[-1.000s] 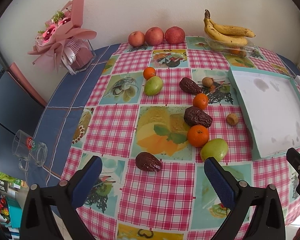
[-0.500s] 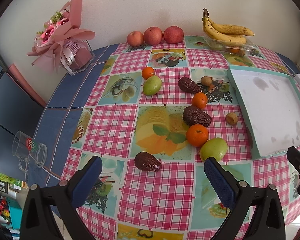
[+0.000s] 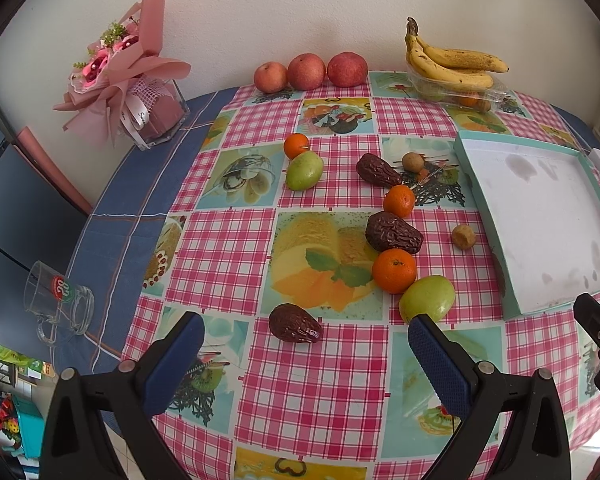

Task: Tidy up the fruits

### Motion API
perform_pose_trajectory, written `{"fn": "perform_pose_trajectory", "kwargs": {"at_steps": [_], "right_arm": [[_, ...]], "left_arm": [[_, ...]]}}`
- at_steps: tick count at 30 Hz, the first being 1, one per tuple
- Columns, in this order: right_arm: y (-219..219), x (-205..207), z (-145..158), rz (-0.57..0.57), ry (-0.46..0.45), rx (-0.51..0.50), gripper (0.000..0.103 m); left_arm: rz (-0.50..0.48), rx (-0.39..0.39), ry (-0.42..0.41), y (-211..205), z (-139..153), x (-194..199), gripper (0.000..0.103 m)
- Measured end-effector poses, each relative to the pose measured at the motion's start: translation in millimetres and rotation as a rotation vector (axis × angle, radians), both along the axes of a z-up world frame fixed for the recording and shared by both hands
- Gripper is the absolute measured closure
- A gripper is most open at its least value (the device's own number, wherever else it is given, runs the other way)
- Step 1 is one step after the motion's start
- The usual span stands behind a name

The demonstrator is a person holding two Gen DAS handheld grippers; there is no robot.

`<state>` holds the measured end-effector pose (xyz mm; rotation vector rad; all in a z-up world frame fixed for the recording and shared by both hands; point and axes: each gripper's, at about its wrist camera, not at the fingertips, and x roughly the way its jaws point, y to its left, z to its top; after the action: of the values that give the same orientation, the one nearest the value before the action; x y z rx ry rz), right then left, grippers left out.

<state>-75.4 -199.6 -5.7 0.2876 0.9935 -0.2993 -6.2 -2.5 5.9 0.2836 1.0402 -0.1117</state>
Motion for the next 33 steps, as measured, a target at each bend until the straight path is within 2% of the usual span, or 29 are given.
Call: {"fn": "perform_pose_trajectory", "kwargs": {"at_steps": [17, 22, 27, 31, 33], "right_arm": [[1.2, 2.1, -1.8, 0.008, 0.016, -0.01, 0.017], [3.2, 4.1, -3.6, 0.012, 0.021, -0.012, 0.017], [8.7, 12.6, 3.5, 0.04, -0.016, -0.011, 0.017], [23.6, 29.4, 11.1, 0.101, -0.051, 0.011, 0.017], [33.4, 38.7, 12.2, 0.141, -0.057, 0.027, 0.017]], "left_arm": [[0.011, -0.041, 0.011, 6.9, -0.8, 1.8, 0.0], [0.04, -0.169, 0.051, 26.5, -2.8, 10.8, 0.0], [0.088, -0.255, 0.001, 56.6, -1.3, 19.3, 0.0], [0.063, -0.264, -0.06, 69.6, -1.3, 22.5, 0.0], [0.038, -0.256, -0.06, 70.9, -7.1, 24.8, 0.0]]}}
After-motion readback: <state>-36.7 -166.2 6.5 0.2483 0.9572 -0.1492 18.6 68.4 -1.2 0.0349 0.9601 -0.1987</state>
